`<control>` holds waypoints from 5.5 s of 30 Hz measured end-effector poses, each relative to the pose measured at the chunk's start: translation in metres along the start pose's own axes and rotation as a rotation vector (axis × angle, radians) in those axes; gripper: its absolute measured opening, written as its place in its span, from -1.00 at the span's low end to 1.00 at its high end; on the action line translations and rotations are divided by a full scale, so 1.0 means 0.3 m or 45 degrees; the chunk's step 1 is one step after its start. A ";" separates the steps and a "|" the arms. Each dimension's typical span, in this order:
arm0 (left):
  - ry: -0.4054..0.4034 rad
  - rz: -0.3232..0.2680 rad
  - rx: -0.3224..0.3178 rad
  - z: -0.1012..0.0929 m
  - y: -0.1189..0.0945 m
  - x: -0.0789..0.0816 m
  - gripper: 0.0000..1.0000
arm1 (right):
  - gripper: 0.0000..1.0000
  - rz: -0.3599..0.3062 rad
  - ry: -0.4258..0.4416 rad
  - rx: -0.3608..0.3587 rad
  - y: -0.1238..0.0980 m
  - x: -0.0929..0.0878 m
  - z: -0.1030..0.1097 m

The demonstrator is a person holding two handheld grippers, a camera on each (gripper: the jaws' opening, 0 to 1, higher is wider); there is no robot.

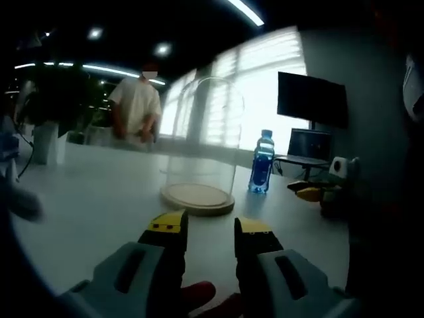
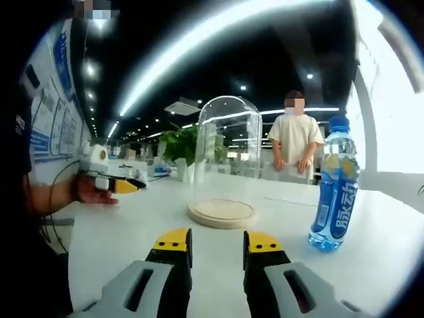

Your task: Open the cover put in the Mizone put the cover back on

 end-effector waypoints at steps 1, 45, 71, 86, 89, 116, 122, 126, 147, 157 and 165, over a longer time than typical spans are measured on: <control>0.002 0.001 0.000 0.000 0.000 0.000 -0.58 | -0.53 -0.010 0.018 0.006 -0.003 0.003 0.000; -0.021 -0.034 0.010 0.004 -0.002 0.010 -0.58 | -0.67 0.036 -0.032 -0.011 0.024 0.003 0.008; 0.020 -0.010 0.019 0.013 0.019 0.065 -0.44 | -0.45 0.057 0.098 -0.010 0.028 0.024 0.014; 0.090 -0.007 -0.008 0.058 0.060 0.141 -0.30 | -0.38 0.012 0.055 0.054 0.080 0.135 -0.018; 0.094 -0.011 -0.023 0.064 0.073 0.153 -0.26 | -0.37 0.002 0.059 0.069 0.091 0.151 -0.029; 0.116 0.009 -0.128 0.125 0.205 0.237 -0.07 | -0.25 -0.024 0.081 0.150 0.166 0.231 -0.122; 0.118 -0.002 -0.152 0.128 0.223 0.233 0.09 | -0.22 -0.025 0.066 0.164 0.180 0.242 -0.131; 0.075 -0.012 -0.148 0.141 0.238 0.239 0.05 | -0.21 -0.037 0.086 0.183 0.204 0.251 -0.150; 0.024 0.003 -0.263 0.194 0.360 0.281 -0.11 | -0.15 -0.082 0.139 0.322 0.320 0.326 -0.239; -0.016 -0.001 -0.292 0.225 0.384 0.308 -0.10 | -0.07 -0.055 0.136 0.369 0.364 0.337 -0.245; -0.023 0.034 -0.338 0.252 0.423 0.296 -0.04 | 0.02 -0.027 0.168 0.376 0.404 0.319 -0.256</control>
Point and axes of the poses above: the point that each gripper's makers call its tool centre point, and the gripper's own axes: y roughly forward along the fingers, z roughly to its left, x roughly out of its top, the point moved 10 cm from there along -y, roughly backward along the fingers, and after that the axes turned 2 degrees about y, right-handed, at the moved point
